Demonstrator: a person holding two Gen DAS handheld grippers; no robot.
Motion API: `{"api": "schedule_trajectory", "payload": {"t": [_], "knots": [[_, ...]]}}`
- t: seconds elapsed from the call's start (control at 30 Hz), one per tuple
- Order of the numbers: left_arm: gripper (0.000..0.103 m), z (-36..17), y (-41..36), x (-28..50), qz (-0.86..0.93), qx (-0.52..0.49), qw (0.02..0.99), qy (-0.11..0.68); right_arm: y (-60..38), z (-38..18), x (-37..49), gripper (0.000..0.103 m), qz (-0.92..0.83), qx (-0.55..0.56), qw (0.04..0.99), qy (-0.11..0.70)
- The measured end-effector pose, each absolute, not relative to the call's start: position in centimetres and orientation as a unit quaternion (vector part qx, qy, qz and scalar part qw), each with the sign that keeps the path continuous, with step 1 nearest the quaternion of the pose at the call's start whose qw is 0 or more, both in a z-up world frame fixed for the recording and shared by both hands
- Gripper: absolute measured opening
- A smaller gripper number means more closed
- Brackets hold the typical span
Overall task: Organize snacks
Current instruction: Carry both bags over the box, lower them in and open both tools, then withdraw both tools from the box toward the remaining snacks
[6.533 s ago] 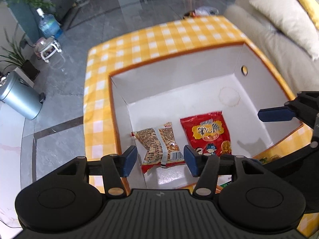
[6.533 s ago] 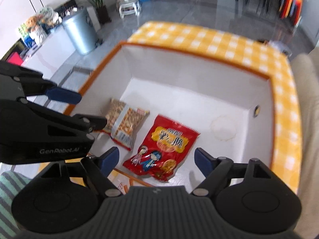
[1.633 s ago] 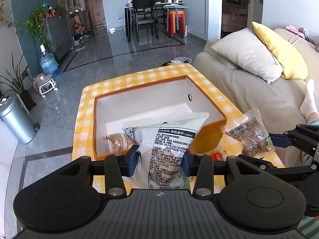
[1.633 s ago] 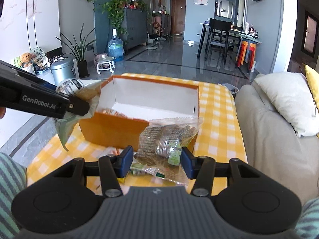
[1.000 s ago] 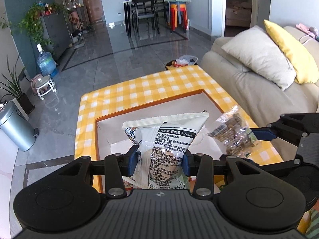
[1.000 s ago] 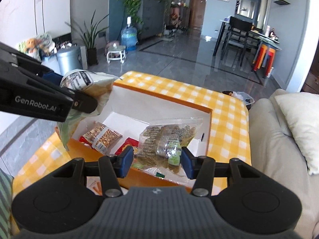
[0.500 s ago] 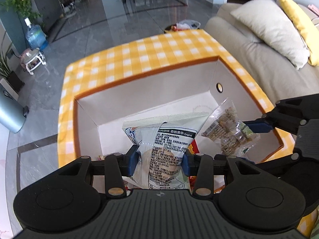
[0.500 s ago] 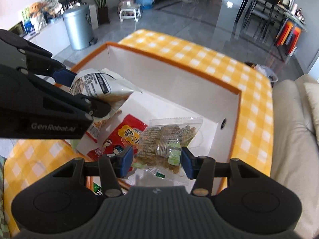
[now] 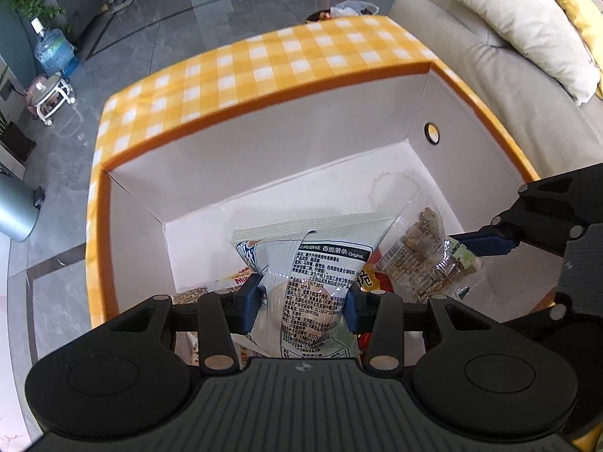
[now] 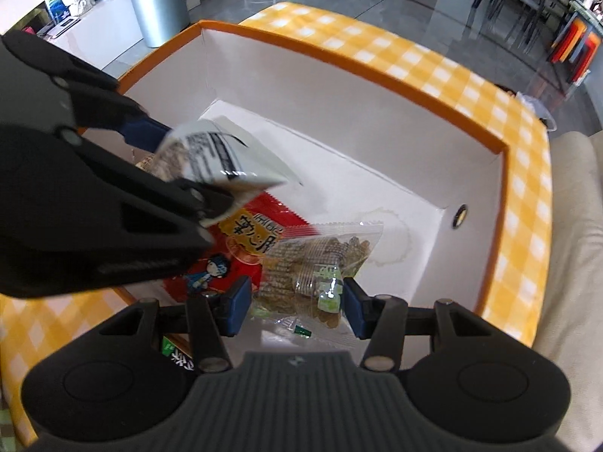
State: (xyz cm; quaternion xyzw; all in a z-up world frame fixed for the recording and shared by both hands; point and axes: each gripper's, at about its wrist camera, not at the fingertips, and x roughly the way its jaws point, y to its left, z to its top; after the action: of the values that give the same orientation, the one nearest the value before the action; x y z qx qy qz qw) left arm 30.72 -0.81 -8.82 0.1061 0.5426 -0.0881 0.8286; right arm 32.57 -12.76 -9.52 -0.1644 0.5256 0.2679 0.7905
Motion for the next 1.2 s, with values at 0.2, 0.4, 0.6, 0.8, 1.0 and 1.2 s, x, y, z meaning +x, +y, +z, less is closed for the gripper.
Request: {"api": "schedule_trajectory", "payload": {"t": [0.2, 0.4, 0.6, 0.8, 1.0, 1.2], "knots": [[0.049, -9.5, -1.0, 31.0, -0.085, 0.114, 0.823, 0.55, -13.0, -9.8, 33.1, 0.05, 0.266, -0.14, 0.778, 0.551], [0.056, -9.6, -1.5, 30.7, -0.082, 0.125, 0.821, 0.552, -13.0, -9.8, 33.2, 0.05, 0.255, -0.133, 0.776, 0.561], [0.059, -9.0, -1.3, 29.9, -0.084, 0.124, 0.822, 0.549, -13.0, -9.3, 32.9, 0.051, 0.251, -0.14, 0.781, 0.555], [0.069, -7.6, -1.0, 28.9, -0.081, 0.128, 0.831, 0.536, -13.4, -8.4, 32.6, 0.06, 0.245, -0.144, 0.789, 0.545], [0.07, -5.7, -0.7, 27.1, -0.068, 0.138, 0.848, 0.508, -13.7, -6.8, 30.8, 0.069, 0.245, -0.153, 0.805, 0.518], [0.071, -3.0, 0.0, 24.4, -0.049, 0.128, 0.875, 0.464, -14.8, -4.6, 28.3, 0.075, 0.233, -0.141, 0.834, 0.48]]}}
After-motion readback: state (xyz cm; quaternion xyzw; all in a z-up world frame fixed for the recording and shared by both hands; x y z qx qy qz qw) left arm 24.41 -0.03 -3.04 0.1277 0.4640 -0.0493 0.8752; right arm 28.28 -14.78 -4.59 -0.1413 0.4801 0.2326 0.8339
